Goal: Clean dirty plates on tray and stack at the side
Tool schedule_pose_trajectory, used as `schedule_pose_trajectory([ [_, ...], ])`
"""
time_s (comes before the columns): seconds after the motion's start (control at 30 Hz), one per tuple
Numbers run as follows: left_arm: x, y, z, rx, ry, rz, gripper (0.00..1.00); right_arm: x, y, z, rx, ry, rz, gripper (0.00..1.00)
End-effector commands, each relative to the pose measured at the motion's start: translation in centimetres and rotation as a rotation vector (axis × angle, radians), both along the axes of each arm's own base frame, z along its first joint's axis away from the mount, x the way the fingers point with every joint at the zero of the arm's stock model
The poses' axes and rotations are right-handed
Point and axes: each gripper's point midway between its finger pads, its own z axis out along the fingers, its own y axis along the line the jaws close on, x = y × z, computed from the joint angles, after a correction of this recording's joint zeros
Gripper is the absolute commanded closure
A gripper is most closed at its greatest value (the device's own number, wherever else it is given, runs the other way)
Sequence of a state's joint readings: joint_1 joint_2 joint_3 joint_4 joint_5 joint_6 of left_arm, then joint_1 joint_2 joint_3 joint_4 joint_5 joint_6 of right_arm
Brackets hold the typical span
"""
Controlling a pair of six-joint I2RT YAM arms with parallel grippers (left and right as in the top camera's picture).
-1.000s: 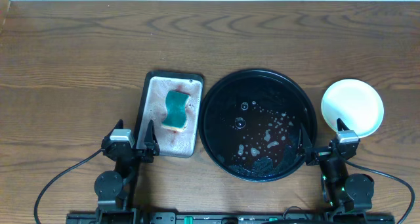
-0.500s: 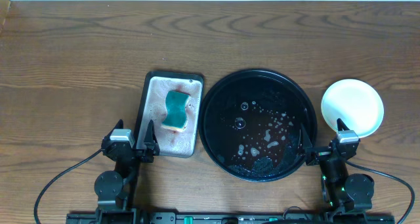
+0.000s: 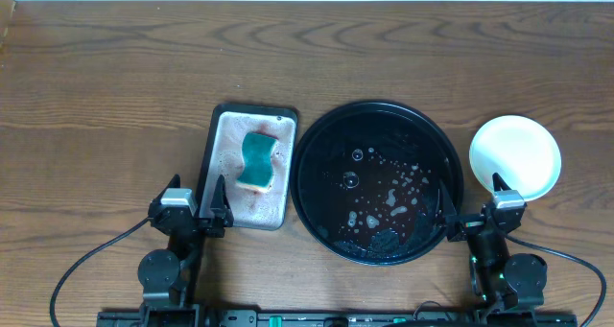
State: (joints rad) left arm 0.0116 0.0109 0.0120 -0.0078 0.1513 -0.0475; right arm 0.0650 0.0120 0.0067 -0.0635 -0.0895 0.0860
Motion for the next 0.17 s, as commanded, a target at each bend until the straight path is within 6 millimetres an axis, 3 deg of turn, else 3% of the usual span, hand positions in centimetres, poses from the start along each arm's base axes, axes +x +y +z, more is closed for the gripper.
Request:
schedule_pose_trajectory([
  [0.0,-0.16,-0.28,-1.37,0.009,0.047,-0.020,0.18,-0.04,0.10,-0.05,-0.013,-0.002,0.003,0.01],
  [0.13,-0.16,-0.28,-1.37,0.009,0.047,-0.020,0.18,-0.04,0.10,-0.05,-0.013,-0.002,0.003,0.01],
])
